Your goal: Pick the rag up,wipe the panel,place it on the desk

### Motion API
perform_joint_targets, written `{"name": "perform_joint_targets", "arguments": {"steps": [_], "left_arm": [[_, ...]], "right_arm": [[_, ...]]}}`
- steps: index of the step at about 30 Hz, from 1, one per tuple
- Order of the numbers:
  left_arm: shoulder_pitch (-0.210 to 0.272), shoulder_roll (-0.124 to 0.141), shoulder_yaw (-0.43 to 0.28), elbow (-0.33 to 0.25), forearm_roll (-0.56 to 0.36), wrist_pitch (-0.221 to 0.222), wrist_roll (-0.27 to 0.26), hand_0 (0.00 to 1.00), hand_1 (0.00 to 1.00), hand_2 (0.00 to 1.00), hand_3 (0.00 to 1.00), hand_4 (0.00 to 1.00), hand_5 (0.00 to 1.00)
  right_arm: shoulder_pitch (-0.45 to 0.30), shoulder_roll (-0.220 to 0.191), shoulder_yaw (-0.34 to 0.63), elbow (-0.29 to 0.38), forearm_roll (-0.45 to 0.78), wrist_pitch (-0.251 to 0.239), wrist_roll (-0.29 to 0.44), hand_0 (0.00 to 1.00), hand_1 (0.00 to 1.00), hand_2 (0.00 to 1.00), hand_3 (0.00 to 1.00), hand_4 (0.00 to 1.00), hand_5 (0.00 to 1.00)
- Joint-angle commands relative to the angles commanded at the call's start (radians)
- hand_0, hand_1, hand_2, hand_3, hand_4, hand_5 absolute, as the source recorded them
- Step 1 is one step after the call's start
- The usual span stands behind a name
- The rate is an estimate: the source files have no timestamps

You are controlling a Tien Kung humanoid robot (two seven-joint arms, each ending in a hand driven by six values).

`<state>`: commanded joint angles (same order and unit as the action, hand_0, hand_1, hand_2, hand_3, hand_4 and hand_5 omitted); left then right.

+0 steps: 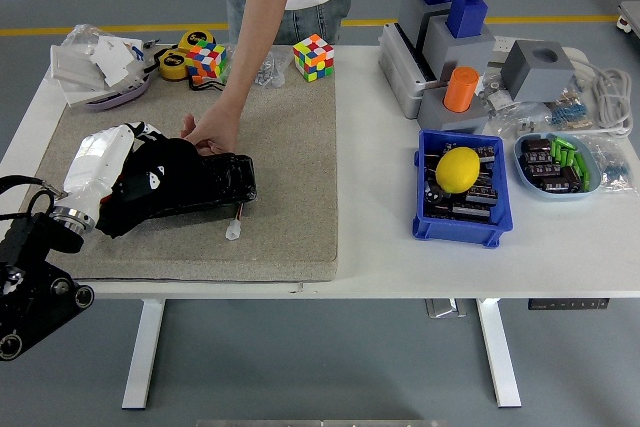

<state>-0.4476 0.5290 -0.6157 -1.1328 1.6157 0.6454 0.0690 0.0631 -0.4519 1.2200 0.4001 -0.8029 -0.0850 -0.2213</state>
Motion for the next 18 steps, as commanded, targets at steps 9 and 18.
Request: {"name": "perform_joint_targets", "arguments": {"steps": [9, 18], "left_arm": [[0.034, 0.016, -0.059, 0.008, 0.009, 0.000, -0.001, 0.193, 0.132, 0.547, 0.555, 0.460, 0.002], [0.086, 0.036, -0.152, 0.028, 0.019, 0.000, -0.005, 0.192, 0.132, 0.547, 0.555, 0.461, 0.002]], "right_arm": [[0.000, 0.003, -0.003, 0.001, -0.001, 0.000, 0.001, 0.758, 0.622, 0.696, 0.600, 0.979, 0.590], [-0.002, 0.004, 0.007, 0.002, -0.006, -0.001, 0.001, 0.758, 0.622, 0.696, 0.600, 0.980, 0.590]]}}
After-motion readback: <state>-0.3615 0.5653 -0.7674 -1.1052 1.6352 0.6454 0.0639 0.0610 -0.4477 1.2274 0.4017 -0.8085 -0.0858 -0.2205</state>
